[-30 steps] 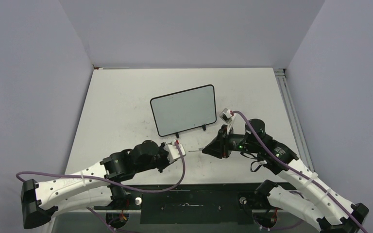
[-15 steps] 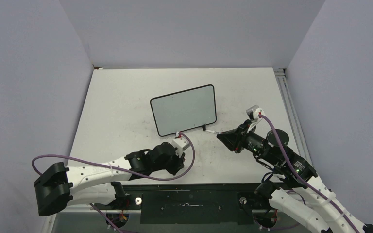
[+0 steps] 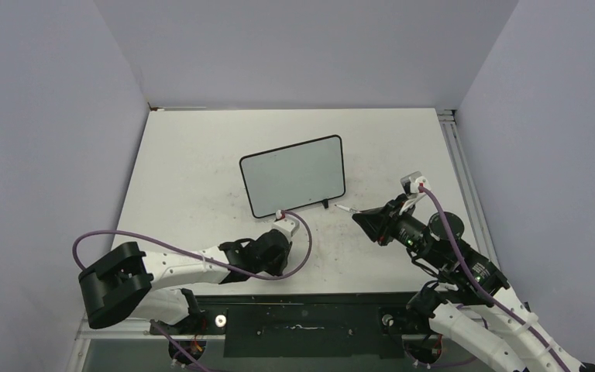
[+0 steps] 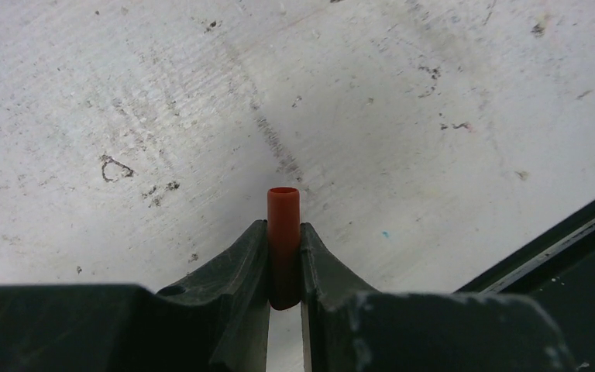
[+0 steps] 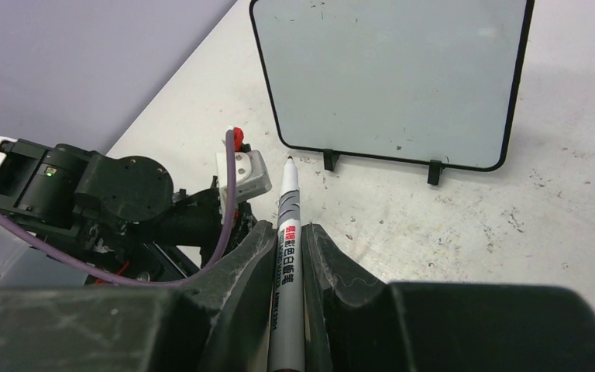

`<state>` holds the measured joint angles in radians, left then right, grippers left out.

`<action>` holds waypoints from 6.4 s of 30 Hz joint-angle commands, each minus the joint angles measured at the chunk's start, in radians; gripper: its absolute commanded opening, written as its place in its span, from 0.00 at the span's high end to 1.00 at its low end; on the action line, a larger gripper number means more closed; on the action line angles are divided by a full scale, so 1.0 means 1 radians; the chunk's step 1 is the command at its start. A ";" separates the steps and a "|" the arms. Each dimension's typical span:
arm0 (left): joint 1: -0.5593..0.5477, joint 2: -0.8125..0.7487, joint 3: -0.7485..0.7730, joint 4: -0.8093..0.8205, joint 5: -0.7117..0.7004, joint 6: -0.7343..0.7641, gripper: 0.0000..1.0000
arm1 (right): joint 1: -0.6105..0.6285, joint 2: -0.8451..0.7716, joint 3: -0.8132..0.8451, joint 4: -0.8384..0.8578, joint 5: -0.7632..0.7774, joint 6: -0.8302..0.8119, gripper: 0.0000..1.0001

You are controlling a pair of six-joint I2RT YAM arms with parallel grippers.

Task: Write a sentence on the whiteboard
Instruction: Place the pen cap at the center of the board, then write a sentence on the whiteboard.

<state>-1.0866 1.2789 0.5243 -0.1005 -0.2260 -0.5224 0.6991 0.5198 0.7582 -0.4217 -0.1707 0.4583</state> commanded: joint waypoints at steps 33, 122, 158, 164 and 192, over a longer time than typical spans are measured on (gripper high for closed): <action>0.150 -0.207 0.259 -0.274 0.059 0.109 0.20 | -0.004 -0.007 -0.003 0.027 0.060 0.009 0.95; 1.021 0.159 0.456 -0.082 1.269 0.506 1.00 | -0.005 -0.027 -0.095 0.116 -0.039 0.078 0.95; 1.026 0.045 0.454 -0.005 1.076 0.374 0.53 | 0.257 0.538 -0.087 0.859 0.244 0.040 0.95; 1.019 0.055 0.460 -0.004 1.073 0.370 0.59 | 0.256 0.658 -0.039 0.953 0.244 0.029 0.95; 1.007 0.092 0.480 0.001 1.053 0.377 1.00 | 0.253 0.952 0.094 1.101 0.244 -0.019 0.95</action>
<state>-0.0772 1.3735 0.9604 -0.1265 0.8257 -0.1516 0.9508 1.4536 0.8089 0.5915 0.0540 0.4549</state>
